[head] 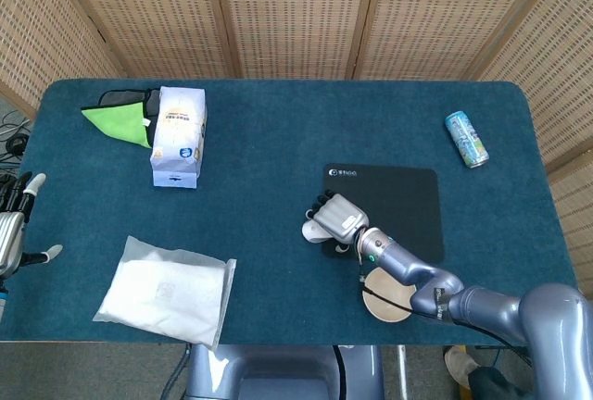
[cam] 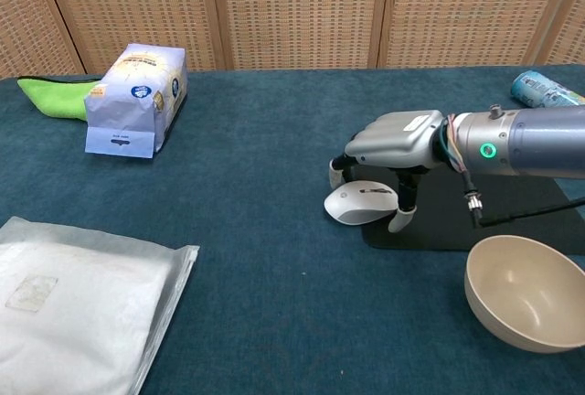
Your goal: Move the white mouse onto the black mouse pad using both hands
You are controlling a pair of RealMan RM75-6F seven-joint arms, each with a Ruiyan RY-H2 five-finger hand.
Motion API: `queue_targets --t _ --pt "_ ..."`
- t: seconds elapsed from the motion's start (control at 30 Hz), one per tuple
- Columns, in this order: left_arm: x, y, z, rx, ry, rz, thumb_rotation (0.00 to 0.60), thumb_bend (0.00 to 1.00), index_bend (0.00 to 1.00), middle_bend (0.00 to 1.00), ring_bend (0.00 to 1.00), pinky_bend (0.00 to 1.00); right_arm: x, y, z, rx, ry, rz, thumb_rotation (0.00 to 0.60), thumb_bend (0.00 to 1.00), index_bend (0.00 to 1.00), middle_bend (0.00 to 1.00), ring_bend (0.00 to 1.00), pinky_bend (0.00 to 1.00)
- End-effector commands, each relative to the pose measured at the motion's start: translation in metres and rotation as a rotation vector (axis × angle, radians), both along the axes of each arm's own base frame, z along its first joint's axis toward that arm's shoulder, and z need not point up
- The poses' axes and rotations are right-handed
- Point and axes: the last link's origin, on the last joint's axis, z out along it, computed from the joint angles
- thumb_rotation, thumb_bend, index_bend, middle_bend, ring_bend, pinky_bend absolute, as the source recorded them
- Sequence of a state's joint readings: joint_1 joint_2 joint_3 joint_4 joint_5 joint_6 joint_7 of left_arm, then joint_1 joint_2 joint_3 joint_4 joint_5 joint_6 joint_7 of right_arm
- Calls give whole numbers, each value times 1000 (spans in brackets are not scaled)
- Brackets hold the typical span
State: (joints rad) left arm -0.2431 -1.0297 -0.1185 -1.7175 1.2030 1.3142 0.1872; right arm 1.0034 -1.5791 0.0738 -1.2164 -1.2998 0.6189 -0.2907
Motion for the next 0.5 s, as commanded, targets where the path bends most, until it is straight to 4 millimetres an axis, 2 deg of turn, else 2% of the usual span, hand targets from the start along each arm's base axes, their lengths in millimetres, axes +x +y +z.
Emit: queue_targets --t 0.03,0.17,0.27,0.5 --pt "0 0 0 1 0 -1 600 63 0 0 0 0 0 2 -4 -7 4 29 600 131 316 377 265 201" --pt "0 0 1 3 -3 -1 600 63 0 0 0 0 2 4 -7 -21 -4 71 600 342 411 479 369 320" --pt "0 0 2 5 -5 -1 600 63 0 0 0 0 4 5 -6 -25 -15 102 600 505 447 513 393 388" --pt "-2 0 0 -3 -3 4 600 64 0 0 0 0 8 4 14 -18 -18 221 600 656 461 527 402 399"
